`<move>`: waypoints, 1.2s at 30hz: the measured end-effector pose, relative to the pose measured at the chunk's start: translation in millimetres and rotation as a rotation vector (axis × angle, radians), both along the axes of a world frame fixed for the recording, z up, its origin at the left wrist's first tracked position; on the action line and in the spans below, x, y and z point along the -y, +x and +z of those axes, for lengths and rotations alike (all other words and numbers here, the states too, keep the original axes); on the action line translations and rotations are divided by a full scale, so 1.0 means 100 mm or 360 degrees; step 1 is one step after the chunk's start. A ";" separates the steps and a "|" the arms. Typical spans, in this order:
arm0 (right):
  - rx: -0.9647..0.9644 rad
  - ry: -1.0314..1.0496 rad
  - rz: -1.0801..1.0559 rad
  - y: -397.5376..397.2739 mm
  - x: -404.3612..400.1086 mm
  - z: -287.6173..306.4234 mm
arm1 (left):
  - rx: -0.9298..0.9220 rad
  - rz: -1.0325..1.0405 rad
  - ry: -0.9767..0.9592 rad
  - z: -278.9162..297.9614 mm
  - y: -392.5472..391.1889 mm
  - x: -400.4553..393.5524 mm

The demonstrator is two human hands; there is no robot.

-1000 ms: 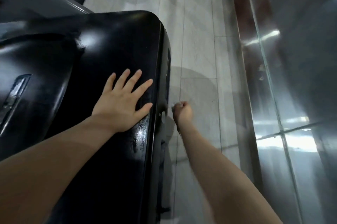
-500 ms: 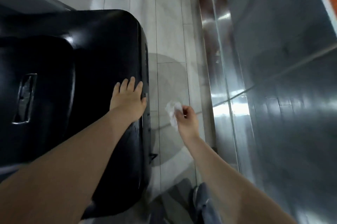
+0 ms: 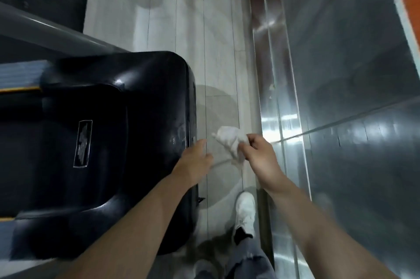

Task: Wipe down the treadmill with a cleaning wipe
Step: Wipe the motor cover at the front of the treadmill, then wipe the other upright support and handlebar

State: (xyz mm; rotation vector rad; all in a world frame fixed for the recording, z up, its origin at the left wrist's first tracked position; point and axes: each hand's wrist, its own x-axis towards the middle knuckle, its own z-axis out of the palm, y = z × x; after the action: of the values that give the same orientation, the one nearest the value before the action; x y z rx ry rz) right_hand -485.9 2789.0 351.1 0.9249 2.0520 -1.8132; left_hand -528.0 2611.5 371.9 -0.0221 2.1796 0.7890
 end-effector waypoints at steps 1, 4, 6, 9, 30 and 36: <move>0.0000 -0.0024 0.0025 -0.09 -0.04 0.04 | 0.0060 0.0123 0.0115 0.05 -0.07 -0.10; -0.0019 -0.0131 -0.0031 -0.30 -0.14 0.18 | 0.0169 0.0508 0.0309 0.13 -0.27 -0.28; -0.0039 -0.0223 -0.0022 -0.44 -0.21 0.31 | 0.0347 0.0771 0.0565 0.20 -0.37 -0.35; -0.0072 -0.0274 0.0055 -0.67 -0.33 0.49 | 0.0638 0.1086 0.0892 0.30 -0.59 -0.43; -0.0128 -0.0120 0.0223 -3.05 -0.93 1.85 | 0.0062 0.0644 0.1002 1.70 -3.05 -0.99; -0.0199 -0.0058 0.0094 -3.85 -1.19 2.24 | 0.0342 0.0556 0.1152 2.00 -3.76 -1.02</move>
State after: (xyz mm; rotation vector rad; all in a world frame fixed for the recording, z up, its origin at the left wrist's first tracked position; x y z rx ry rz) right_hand -870.7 2907.6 575.5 0.7511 2.0879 -1.9151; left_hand -904.0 2713.9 572.3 -0.1164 1.6025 1.6526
